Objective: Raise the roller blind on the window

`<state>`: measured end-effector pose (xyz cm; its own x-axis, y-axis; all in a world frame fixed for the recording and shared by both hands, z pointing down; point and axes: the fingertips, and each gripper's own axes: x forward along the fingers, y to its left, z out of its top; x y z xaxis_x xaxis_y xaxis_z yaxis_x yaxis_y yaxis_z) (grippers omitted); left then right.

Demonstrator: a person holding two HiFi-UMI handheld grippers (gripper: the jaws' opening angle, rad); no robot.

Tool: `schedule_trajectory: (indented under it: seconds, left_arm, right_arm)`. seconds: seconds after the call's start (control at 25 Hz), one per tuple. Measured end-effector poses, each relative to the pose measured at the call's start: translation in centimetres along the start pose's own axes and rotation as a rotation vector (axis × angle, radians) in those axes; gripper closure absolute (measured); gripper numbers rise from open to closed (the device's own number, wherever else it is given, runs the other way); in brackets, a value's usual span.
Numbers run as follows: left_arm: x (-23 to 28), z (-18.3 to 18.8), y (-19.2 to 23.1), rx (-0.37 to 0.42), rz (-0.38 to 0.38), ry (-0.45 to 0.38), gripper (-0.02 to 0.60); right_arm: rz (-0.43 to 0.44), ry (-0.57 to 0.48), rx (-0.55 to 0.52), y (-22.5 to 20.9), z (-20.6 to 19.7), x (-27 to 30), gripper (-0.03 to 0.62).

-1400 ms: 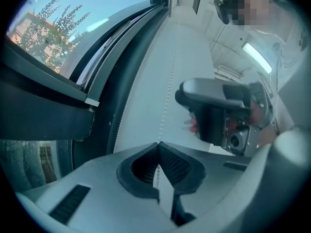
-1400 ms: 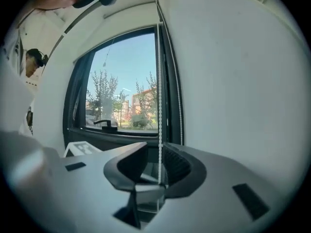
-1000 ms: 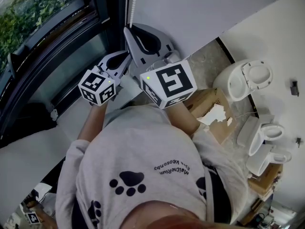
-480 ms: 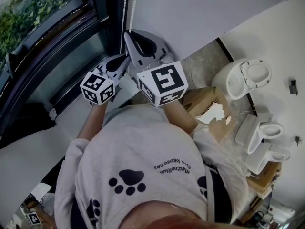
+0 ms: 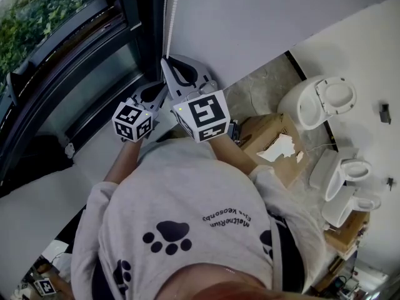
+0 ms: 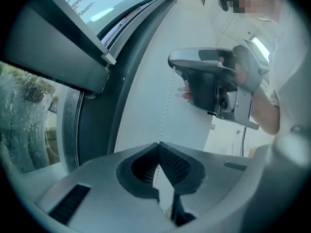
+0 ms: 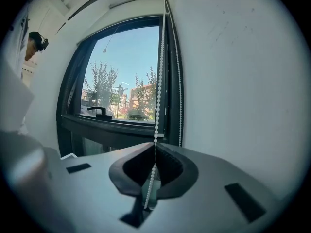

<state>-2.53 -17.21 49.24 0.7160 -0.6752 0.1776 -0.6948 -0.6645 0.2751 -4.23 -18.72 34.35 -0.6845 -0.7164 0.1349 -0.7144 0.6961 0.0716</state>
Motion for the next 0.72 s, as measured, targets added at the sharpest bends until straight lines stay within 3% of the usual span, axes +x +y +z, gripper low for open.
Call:
schedule_trajectory:
  seconds: [0.72]
  left_arm:
    - [-0.4, -6.1, 0.9, -0.076, 0.035, 0.101, 0.572]
  right_arm:
    - [0.008, 0.088, 0.033, 0.6, -6.3, 0.3, 0.585]
